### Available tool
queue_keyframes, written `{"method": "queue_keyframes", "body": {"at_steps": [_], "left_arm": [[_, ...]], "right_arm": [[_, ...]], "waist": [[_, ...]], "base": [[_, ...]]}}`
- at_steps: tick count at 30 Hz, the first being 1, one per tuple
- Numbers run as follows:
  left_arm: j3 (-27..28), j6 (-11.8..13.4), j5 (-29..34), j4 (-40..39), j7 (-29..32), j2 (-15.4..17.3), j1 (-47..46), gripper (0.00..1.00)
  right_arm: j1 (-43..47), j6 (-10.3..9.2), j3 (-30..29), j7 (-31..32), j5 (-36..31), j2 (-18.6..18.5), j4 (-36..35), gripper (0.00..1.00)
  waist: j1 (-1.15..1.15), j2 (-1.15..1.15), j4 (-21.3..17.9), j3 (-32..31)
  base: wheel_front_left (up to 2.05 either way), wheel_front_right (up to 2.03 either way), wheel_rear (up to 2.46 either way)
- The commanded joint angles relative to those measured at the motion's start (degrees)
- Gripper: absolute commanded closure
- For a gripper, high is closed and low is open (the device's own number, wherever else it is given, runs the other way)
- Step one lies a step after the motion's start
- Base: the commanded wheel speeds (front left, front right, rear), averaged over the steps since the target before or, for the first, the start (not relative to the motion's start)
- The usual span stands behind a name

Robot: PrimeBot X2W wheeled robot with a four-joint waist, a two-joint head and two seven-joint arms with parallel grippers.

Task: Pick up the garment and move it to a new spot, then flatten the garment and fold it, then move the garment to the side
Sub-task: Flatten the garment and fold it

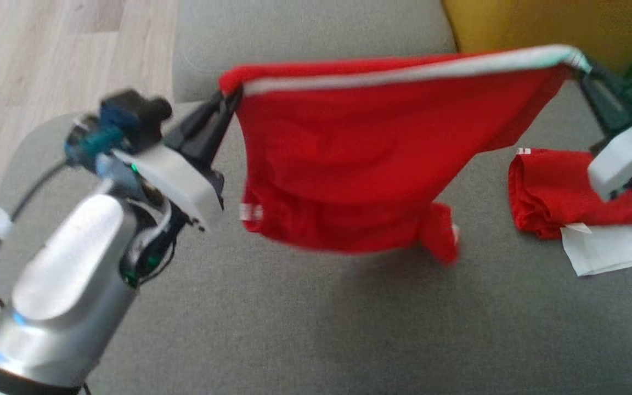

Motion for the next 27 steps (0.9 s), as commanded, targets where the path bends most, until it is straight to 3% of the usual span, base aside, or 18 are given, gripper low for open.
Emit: {"method": "queue_keyframes", "body": {"at_steps": [1, 10, 16, 22, 27], "left_arm": [[4.17, 1.34, -1.3, -5.45, 2.74, 3.17, -4.17, 1.0], [7.07, 5.34, -6.21, -20.71, 14.53, 8.77, -1.22, 1.0], [8.31, 6.25, -9.83, -28.58, 21.6, 12.99, 0.49, 1.0], [8.71, 4.0, -11.16, -25.4, 24.11, 13.92, -4.16, 1.0], [9.1, -0.08, -9.86, -14.22, 22.61, 11.87, -15.5, 1.0]], "right_arm": [[-1.96, -0.05, -2.33, 1.36, -1.26, -1.07, -3.85, 1.0], [2.73, -0.05, -6.38, 10.23, 1.13, -4.65, -15.2, 1.0], [5.86, -0.05, -9.31, 18.09, 5.01, -7.19, -23.35, 1.0], [0.86, -0.05, -6.66, 21.98, 7.71, -8.05, -25.01, 1.0], [-13.18, -0.05, 0.38, 21.93, 9.7, -7.71, -19.3, 1.0]], "waist": [[0.0, 0.0, -0.15, -1.0], [0.0, 0.0, -0.51, -2.4], [0.0, 0.0, -0.99, -0.84], [0.0, 0.0, -1.64, 4.22], [0.0, 0.0, -2.01, 12.98]], "base": [[0.0, 0.0, 0.0], [0.0, 0.0, 0.0], [0.0, 0.0, 0.0], [0.0, 0.0, 0.0], [0.0, 0.0, 0.0]]}}
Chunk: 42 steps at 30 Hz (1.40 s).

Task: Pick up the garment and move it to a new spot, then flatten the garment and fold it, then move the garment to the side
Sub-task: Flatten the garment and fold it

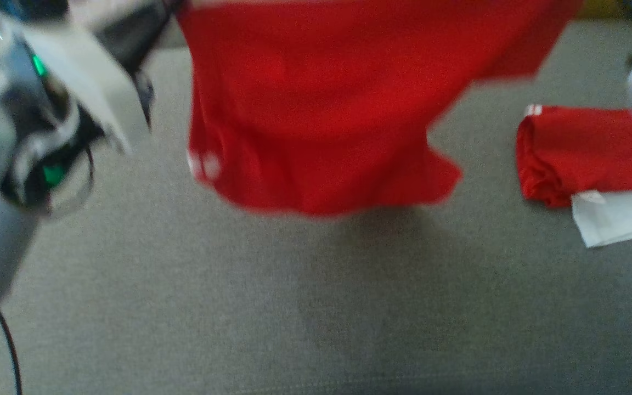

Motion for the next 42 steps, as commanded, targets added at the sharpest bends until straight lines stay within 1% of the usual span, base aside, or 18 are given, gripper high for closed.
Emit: {"method": "queue_keyframes", "body": {"at_steps": [1, 4, 7, 11, 13, 16, 18, 19, 21, 26, 27, 31, 32, 37, 42], "left_arm": [[3.64, -0.79, 1.53, 1.78, -1.27, 1.14, -7.27, 1.0], [3.25, -2.34, 5.46, 10.56, -5.4, -0.56, -16.6, 1.0], [2.71, -3.13, 9.8, 19.13, -11.28, -2.23, -25.27, 1.0], [1.34, -3.94, 13.14, 29.04, -19.28, -4.55, -32.33, 1.0], [0.37, -4.27, 13.7, 32.92, -22.87, -5.88, -33.6, 1.0], [-1.55, -4.61, 13.68, 37.92, -27.21, -8.07, -32.81, 1.0], [-3.67, -4.77, 13.76, 40.75, -29.12, -9.59, -30.83, 1.0], [-3.67, -4.77, 13.76, 40.75, -29.12, -9.59, -30.83, 1.0], [-6.16, -4.88, 14.06, 42.92, -30.87, -10.91, -28.5, 1.0], [-13.73, -4.98, 15.03, 46.27, -34.19, -12.82, -21.36, 1.0], [-16.76, -4.99, 14.78, 46.87, -35.03, -13.0, -18.41, 1.0], [-22.07, -5.0, 14.04, 47.32, -36.08, -12.93, -12.97, 1.0], [-24.15, -5.0, 13.77, 47.42, -36.38, -12.87, -10.72, 1.0], [-26.95, -5.0, 13.5, 47.81, -36.84, -12.93, -6.09, 1.0], [-27.68, -4.63, 13.48, 48.12, -37.05, -12.94, -2.33, 1.0]], "right_arm": [[-5.69, -0.05, 0.95, -0.65, 0.57, -0.7, 1.13, 1.0], [-17.01, -0.05, 3.43, -3.81, 0.36, 2.14, 9.37, 1.0], [-26.8, -0.05, 3.99, -8.9, -2.32, 5.43, 18.71, 1.0], [-33.96, -0.05, 3.04, -16.62, -6.7, 10.45, 30.15, 1.0], [-35.01, -0.05, 2.57, -19.99, -8.82, 12.51, 34.75, 1.0], [-33.6, -0.05, 2.43, -23.77, -10.3, 15.23, 40.73, 1.0], [-31.38, -0.05, 3.24, -25.65, -10.76, 16.58, 44.03, 1.0], [-31.38, -0.05, 3.24, -25.65, -10.76, 16.58, 44.03, 1.0], [-28.8, -0.05, 4.49, -26.99, -10.79, 17.63, 46.97, 1.0], [-22.37, -0.05, 10.08, -29.24, -10.32, 18.72, 52.68, 1.0], [-20.05, -0.05, 12.43, -29.89, -9.2, 18.88, 54.33, 1.0], [-15.86, -0.05, 18.0, -30.52, -6.62, 18.16, 56.32, 1.0], [-14.13, -0.05, 21.27, -30.5, -5.5, 17.22, 56.78, 1.0], [-10.55, -0.05, 28.91, -29.25, -1.13, 14.51, 56.69, 1.0], [-7.96, -0.05, 36.03, -26.53, 4.94, 11.3, 54.12, 1.0]], "waist": [[0.0, 0.0, -0.43, 6.8], [0.0, 0.0, -0.32, 11.49], [0.0, 0.0, 0.18, 15.06], [0.0, 0.0, 1.15, 17.48], [0.0, 0.0, 1.76, 18.22], [0.0, 0.0, 2.71, 18.88], [0.0, 0.0, 3.2, 18.96], [0.0, 0.0, 3.2, 18.96], [0.0, 0.0, 3.66, 19.08], [0.0, 0.0, 4.4, 18.09], [0.0, 0.0, 4.56, 17.12], [0.0, 0.0, 4.68, 14.35], [0.0, 0.0, 4.59, 12.68], [0.0, 0.0, 3.81, 8.43], [0.0, 0.0, 2.59, 5.05]], "base": [[0.0, 0.0, 0.0], [0.0, 0.0, 0.0], [0.0, 0.0, 0.0], [0.0, 0.0, 0.0], [0.0, 0.0, 0.0], [0.0, 0.0, 0.0], [0.0, 0.0, 0.0], [0.0, 0.0, 0.0], [0.0, 0.0, 0.0], [0.0, 0.0, 0.0], [0.0, 0.0, 0.0], [0.0, 0.0, 0.0], [0.0, 0.0, 0.0], [0.0, 0.0, 0.0], [0.0, 0.0, 0.0]]}}
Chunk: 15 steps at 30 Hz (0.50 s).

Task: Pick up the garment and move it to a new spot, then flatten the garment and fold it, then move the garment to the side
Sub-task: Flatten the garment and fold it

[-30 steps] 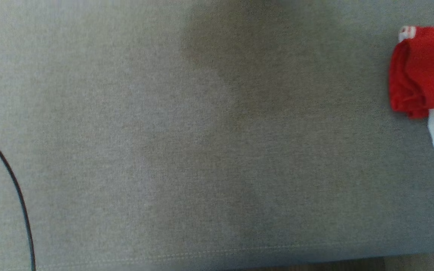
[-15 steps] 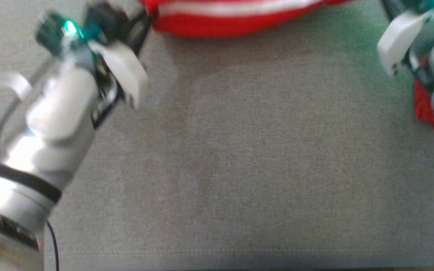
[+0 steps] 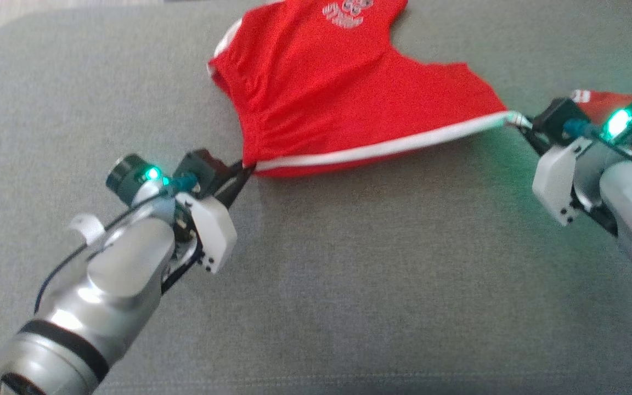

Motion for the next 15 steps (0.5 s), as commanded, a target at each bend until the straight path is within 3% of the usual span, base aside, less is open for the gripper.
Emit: {"method": "queue_keyframes", "body": {"at_steps": [1, 7, 15], "left_arm": [[1.87, 0.51, -0.2, -0.81, -0.64, 1.95, -0.97, 1.0], [1.27, 1.06, -0.4, -2.28, -0.71, 2.0, 2.88, 1.0], [0.77, 1.34, -3.09, -7.08, 0.0, 2.44, 9.99, 1.0]], "right_arm": [[1.35, -0.05, 1.47, 0.81, 2.02, -2.18, -1.69, 1.0], [3.0, -0.05, 7.79, 4.47, 9.61, -7.59, -7.74, 1.0], [7.38, -0.05, 10.39, 11.43, 17.03, -14.69, -18.73, 1.0]], "waist": [[0.0, 0.0, -1.05, -2.03], [0.0, 0.0, -2.19, -5.22], [0.0, 0.0, -3.14, -10.47]], "base": [[0.0, 0.0, 0.0], [0.0, 0.0, 0.0], [0.0, 0.0, 0.0]]}}
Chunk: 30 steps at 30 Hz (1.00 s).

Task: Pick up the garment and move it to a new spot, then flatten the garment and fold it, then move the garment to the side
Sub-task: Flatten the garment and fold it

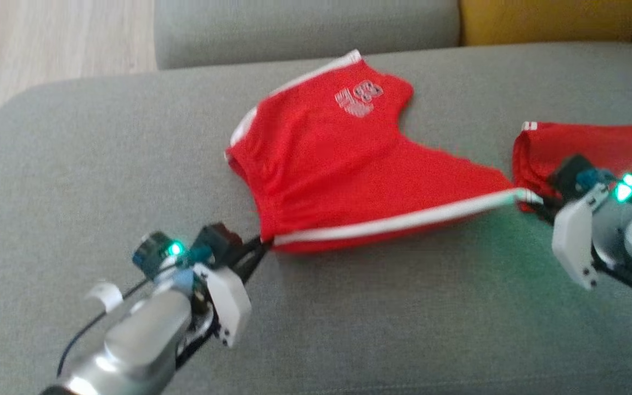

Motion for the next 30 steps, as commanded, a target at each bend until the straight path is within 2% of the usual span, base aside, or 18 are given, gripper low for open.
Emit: {"method": "queue_keyframes", "body": {"at_steps": [1, 9, 15, 21, 25, 30], "left_arm": [[1.52, 0.31, -1.13, -2.29, 0.42, 2.12, -0.75, 1.0], [0.58, 0.46, -4.53, -11.1, 5.25, 5.28, 5.75, 1.0], [-0.19, 2.75, -6.35, -20.27, 9.18, 8.72, 10.79, 1.0], [-1.69, 3.67, -7.71, -28.46, 13.53, 11.83, 14.05, 1.0], [-1.53, 4.84, -8.54, -32.55, 15.03, 13.25, 15.05, 1.0], [0.03, 6.64, -8.61, -35.24, 14.76, 13.96, 14.17, 1.0]], "right_arm": [[1.8, -0.05, -0.33, 1.44, 1.39, -3.35, -2.5, 1.0], [6.06, -0.05, -0.18, 9.34, 6.6, -10.73, -12.81, 1.0], [9.18, -0.05, -0.16, 15.84, 10.59, -16.51, -19.15, 1.0], [10.83, -0.05, -0.16, 20.62, 14.27, -21.3, -23.42, 1.0], [10.33, -0.05, -0.73, 21.81, 15.56, -23.3, -25.52, 1.0], [8.53, -0.05, -2.55, 20.5, 14.92, -22.85, -25.56, 1.0]], "waist": [[0.0, 0.0, -0.36, -1.86], [0.0, 0.0, -0.71, -4.37], [0.0, 0.0, -0.85, -5.8], [0.0, 0.0, -0.74, -6.69], [0.0, 0.0, -0.6, -6.84], [0.0, 0.0, 0.22, -6.08]], "base": [[0.0, 0.0, 0.0], [0.0, 0.0, 0.0], [0.0, 0.0, 0.0], [0.0, 0.0, 0.0], [0.0, 0.0, 0.0], [0.0, 0.0, 0.0]]}}
